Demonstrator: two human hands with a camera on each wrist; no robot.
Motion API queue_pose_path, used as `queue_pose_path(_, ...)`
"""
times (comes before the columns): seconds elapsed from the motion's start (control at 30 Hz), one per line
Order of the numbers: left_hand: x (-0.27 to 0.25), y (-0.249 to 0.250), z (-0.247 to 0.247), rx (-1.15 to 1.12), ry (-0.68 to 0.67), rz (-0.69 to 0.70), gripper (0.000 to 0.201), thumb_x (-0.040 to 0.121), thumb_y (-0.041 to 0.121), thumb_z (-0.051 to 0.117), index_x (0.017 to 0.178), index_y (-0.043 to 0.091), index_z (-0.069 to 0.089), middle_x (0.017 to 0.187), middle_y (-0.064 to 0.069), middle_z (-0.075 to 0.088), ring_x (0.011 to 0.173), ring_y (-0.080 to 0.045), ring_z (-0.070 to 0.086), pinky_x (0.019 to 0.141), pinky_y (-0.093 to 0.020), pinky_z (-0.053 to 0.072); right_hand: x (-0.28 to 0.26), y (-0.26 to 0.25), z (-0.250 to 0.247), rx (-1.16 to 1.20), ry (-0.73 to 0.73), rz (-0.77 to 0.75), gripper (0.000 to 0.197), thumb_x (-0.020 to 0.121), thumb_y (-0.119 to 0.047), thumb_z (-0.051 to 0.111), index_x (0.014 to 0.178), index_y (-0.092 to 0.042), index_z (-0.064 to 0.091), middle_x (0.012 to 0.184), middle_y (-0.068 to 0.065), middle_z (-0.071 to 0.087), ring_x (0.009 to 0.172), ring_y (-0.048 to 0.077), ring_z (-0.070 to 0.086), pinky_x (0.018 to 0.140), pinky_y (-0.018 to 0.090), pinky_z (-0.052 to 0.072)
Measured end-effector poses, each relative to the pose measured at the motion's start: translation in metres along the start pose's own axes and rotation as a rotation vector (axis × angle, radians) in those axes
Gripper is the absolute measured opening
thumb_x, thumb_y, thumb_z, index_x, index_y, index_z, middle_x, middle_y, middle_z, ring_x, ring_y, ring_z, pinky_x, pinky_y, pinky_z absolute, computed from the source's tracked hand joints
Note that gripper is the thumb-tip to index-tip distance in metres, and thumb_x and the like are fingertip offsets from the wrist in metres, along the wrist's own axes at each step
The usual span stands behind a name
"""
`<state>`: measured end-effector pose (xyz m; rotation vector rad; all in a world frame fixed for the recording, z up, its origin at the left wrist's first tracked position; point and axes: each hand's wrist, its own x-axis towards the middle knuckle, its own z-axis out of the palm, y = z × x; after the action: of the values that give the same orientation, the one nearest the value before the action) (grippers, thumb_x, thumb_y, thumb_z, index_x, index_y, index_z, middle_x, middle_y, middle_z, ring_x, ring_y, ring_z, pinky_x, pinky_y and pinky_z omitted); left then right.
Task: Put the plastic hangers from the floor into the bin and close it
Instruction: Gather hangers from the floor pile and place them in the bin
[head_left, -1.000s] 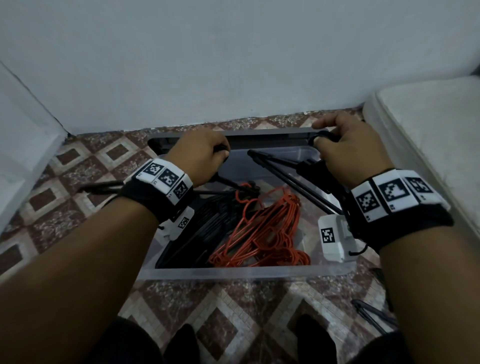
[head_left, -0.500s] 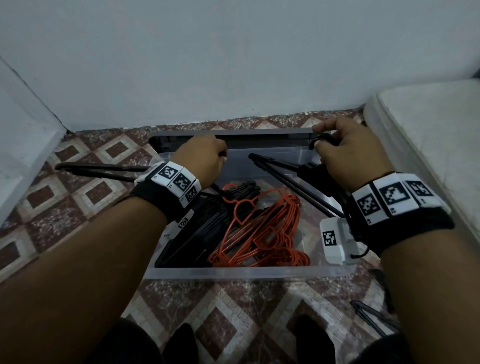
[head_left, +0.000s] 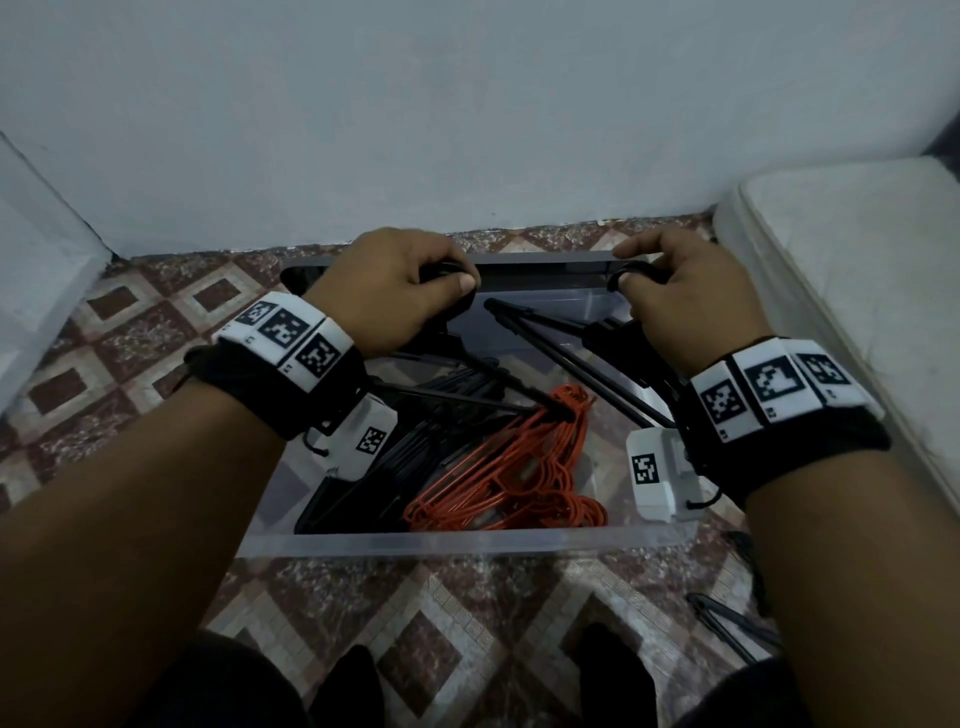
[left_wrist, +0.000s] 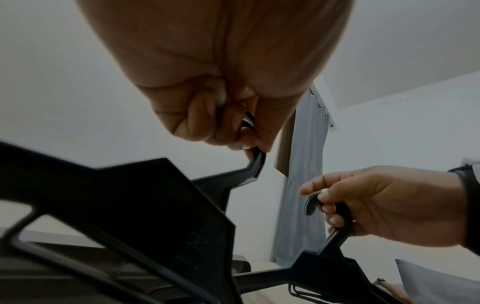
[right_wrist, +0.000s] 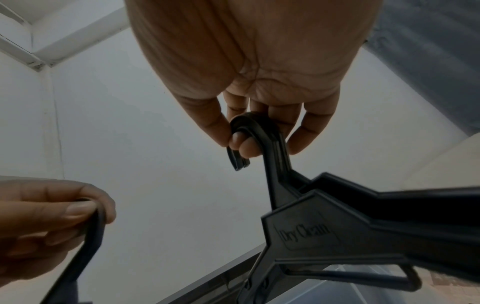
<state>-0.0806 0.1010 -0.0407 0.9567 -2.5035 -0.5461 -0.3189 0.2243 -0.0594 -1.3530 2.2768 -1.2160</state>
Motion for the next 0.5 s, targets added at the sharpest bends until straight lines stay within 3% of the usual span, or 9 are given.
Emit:
queue_pose_path(0.1,-0.001,0.0,0.002,0.0,-0.012,-0.002,0.011,0.092,0.034,0.06,0.095,0.033,0.071,0.085,0.021,0.065,0.08,0.009,0.058,0.065,-0.009,0.038,0.001,0.001,-0.003,0.0,0.016,0.003,0.019,0.084,-0.021,0.061,0.099,-0.032,0.066,0.075,-0.01,0.065,0.061,0.014,0.065,0.067,0.035,0.057)
queue_pose_path(0.2,-0.003,-0.004,0.008,0.009,-0.047,-0.008,0.01,0.093,0.032,0.06,0.094,0.034,0.069,0.084,0.024,0.063,0.079,0.012,0.057,0.064,-0.002,0.035,0.001,0.001,-0.003,-0.008,0.018,-0.002,0.02,0.083,-0.021,0.06,0.098,-0.033,0.065,0.075,-0.012,0.064,0.06,0.011,0.064,0.067,0.034,0.057)
queue_pose_path(0.33,-0.004,-0.008,0.018,-0.012,-0.057,-0.002,0.011,0.093,0.031,0.06,0.097,0.031,0.071,0.088,0.02,0.066,0.08,0.007,0.061,0.064,-0.001,0.037,0.001,0.002,-0.002,-0.008,0.014,-0.006,0.019,0.084,-0.02,0.06,0.099,-0.031,0.066,0.077,-0.011,0.064,0.062,0.014,0.064,0.069,0.034,0.056)
queue_pose_path(0.43,-0.005,-0.009,0.03,0.0,-0.081,0.037,0.012,0.094,0.031,0.059,0.1,0.033,0.069,0.094,0.019,0.065,0.083,0.002,0.059,0.069,-0.005,0.038,0.001,0.002,-0.001,-0.001,0.01,-0.009,0.019,0.085,-0.02,0.06,0.099,-0.031,0.065,0.077,-0.011,0.063,0.061,0.011,0.064,0.064,0.028,0.054)
queue_pose_path(0.5,-0.005,-0.007,0.041,0.029,-0.111,0.12,0.014,0.094,0.03,0.06,0.104,0.03,0.07,0.096,0.014,0.065,0.086,-0.003,0.059,0.073,-0.014,0.043,0.001,0.003,-0.001,0.004,0.011,-0.01,0.018,0.086,-0.019,0.06,0.098,-0.031,0.065,0.077,-0.012,0.063,0.06,0.007,0.063,0.06,0.024,0.052)
